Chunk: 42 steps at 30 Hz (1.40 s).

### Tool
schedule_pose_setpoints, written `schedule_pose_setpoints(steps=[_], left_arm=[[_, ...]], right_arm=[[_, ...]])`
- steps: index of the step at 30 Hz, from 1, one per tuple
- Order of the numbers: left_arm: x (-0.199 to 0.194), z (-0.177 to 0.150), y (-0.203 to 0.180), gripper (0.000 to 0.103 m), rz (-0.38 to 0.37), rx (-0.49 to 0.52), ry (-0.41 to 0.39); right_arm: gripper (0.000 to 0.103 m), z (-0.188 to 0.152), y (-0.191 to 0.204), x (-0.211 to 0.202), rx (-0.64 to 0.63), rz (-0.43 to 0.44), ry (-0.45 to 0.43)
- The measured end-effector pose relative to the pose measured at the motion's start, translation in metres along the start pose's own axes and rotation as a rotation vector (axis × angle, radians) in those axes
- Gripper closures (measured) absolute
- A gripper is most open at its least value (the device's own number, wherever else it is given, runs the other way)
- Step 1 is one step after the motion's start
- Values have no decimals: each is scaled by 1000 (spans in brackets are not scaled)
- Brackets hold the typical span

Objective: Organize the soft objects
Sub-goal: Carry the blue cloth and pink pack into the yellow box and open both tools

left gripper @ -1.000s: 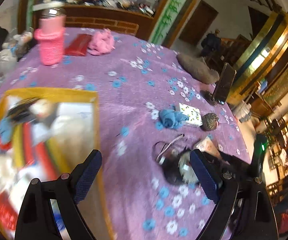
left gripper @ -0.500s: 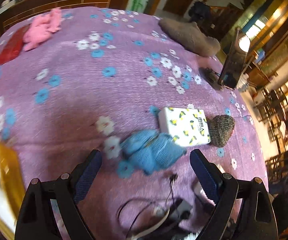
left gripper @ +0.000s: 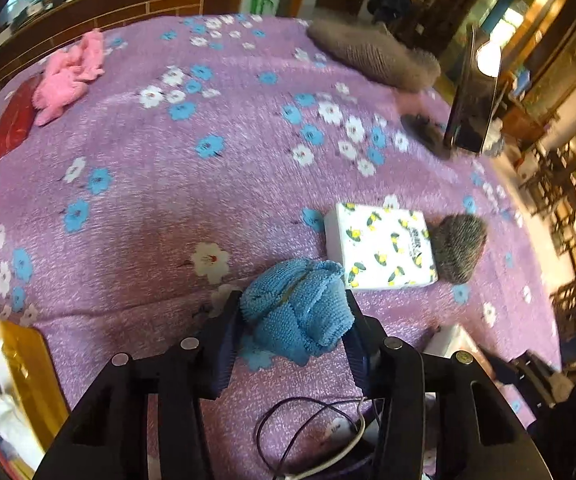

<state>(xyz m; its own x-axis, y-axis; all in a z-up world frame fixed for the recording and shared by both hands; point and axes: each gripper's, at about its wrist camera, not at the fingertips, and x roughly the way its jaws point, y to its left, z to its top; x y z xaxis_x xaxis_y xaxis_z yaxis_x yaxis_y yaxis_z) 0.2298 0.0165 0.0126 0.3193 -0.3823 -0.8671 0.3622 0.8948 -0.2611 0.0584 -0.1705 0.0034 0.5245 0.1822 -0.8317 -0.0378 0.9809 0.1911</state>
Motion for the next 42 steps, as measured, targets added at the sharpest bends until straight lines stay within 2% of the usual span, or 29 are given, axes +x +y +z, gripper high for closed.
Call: schedule_pose_setpoints(steps=[6, 9, 14, 17, 19, 21, 24, 28, 31, 33, 37, 39, 41, 42], left_arm=[[-55, -30, 15, 58, -43, -68, -108], [-94, -60, 27, 58, -80, -115, -168], [-160, -135, 59, 57, -121, -215, -269], [-192, -184, 83, 57, -108, -277, -312], [-208, -212, 96, 57, -74, -311, -330], [-221, -239, 109, 57, -41, -348, -335], [-230, -276, 125, 57, -24, -403, -334], [-228, -311, 128, 57, -55, -430, -327], [-223, -317, 122, 57, -88, -412, -308], [-216, -311, 118, 56, -85, -391, -289], [-198, -307, 105, 53, 87, -324, -262], [-201, -308, 103, 47, 107, -311, -271], [-207, -311, 104, 31, 93, -310, -285], [-214, -316, 107, 29, 87, -315, -297]], right_arm=[[48, 1, -2, -12, 20, 51, -56], [48, 2, -4, -13, 31, 49, -64], [48, 1, -10, -12, 59, 39, -70], [48, 1, -11, -17, 66, 39, -95], [48, 2, -10, -24, 67, 46, -119], [48, 3, -7, -33, 62, 34, -141], [48, 3, 5, -51, 64, 73, -156], [48, 1, 46, -75, -1, 136, -154], [47, 1, 88, -79, -71, 202, -125], [47, 0, 114, -75, -104, 255, -93], [47, -6, 171, -54, -159, 366, 1], [47, -9, 199, -42, -190, 397, 45], [47, -12, 223, -30, -216, 412, 82], [47, -13, 233, -24, -222, 424, 101]])
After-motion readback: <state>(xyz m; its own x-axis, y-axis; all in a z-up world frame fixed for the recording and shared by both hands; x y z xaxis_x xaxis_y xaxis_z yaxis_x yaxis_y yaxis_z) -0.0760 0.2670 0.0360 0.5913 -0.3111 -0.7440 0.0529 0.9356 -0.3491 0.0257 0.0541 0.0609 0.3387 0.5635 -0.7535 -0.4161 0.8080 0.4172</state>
